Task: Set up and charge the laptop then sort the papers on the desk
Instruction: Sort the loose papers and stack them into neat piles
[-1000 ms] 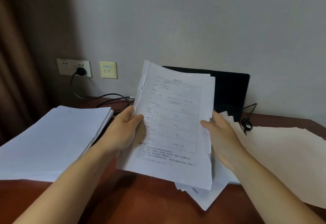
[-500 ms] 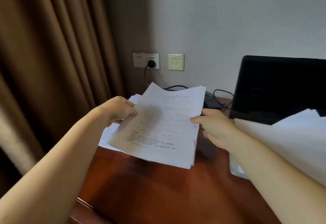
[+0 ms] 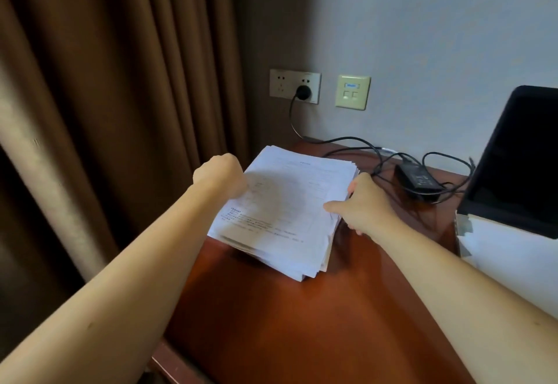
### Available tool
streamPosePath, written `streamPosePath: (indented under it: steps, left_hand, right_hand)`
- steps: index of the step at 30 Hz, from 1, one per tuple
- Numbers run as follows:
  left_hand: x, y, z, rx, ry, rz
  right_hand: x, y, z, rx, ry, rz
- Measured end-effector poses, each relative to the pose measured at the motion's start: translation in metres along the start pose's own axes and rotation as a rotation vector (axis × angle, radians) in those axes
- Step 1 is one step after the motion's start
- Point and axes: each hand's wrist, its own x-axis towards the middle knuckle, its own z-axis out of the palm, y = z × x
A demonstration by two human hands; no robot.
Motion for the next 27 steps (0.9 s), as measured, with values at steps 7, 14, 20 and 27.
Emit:
streamPosePath:
  steps: [7, 14, 20, 27]
  left_hand:
    - [-0.036, 0.058, 0.0, -0.007, 0.143, 0.364]
    - [-0.142, 0.173, 0.035, -0.219, -0.095, 1.096]
    - [-0.195, 0.233, 0.087, -0.02, -0.461, 1.298]
    - [-0.187, 0.231, 0.1, -0.111, -0.393, 1.364]
  right_hand:
    - [-0.036, 0.022, -0.064, -0.173, 0.092, -0.17]
    - [-0.105, 0.091, -0.169, -0.021, 0.088, -0.078]
    - [-0.153, 0.167, -0.212, -0.279, 0.084, -0.143]
    - [-0.175, 0.191, -0.225, -0.45, -0.153, -0.245]
